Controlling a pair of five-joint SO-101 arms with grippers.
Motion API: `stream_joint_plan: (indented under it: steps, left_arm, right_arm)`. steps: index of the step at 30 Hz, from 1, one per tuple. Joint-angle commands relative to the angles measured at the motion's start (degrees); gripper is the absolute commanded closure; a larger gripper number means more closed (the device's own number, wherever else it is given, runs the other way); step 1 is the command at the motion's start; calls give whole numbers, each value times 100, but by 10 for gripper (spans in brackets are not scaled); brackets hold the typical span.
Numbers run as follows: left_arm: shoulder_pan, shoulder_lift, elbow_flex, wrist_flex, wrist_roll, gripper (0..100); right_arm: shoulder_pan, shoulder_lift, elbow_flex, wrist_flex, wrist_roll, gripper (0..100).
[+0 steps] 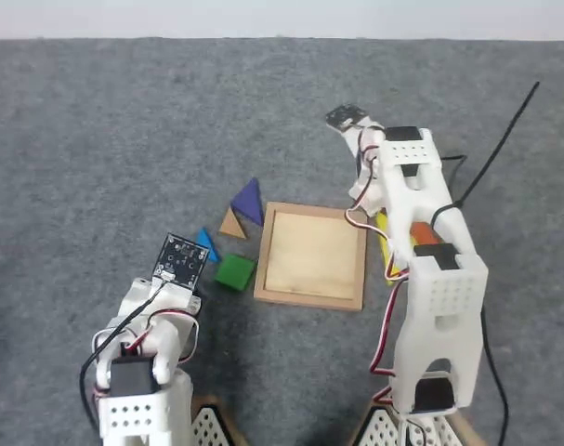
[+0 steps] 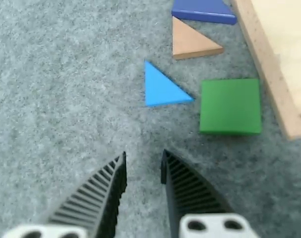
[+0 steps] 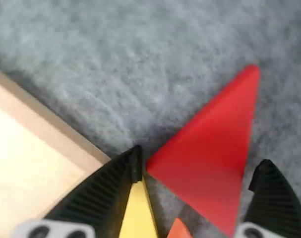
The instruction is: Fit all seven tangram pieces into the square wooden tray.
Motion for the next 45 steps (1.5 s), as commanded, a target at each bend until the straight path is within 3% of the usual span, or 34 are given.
stream_joint_plan:
  steps: [1,4,11,19,28,39,45]
  left_arm:
    - [-44,-114,-40,-62,-70,892]
    - [-44,-114,-40,-62,-70,892]
    - [-44,-114,-40,-62,-70,892]
    - [-44,-114,-40,-62,-70,892]
    - [-44,-114,-40,-62,-70,892]
    - [-44,-114,-40,-62,-70,892]
    - [-44,-114,-40,-62,-79,892]
  right_arm:
    - [-171,22,-132,110,246,641]
    - [-145,31,-114,119,255,681]
    - [-136,31,-114,286,255,916]
    - [84,-303,-255,277,-255,919]
    - [295,-2097,-255,901,-782,919]
    - [-866,-2633,-255,2334,-1556,921]
    - [-277,-2923,-246,1771,-1477,917]
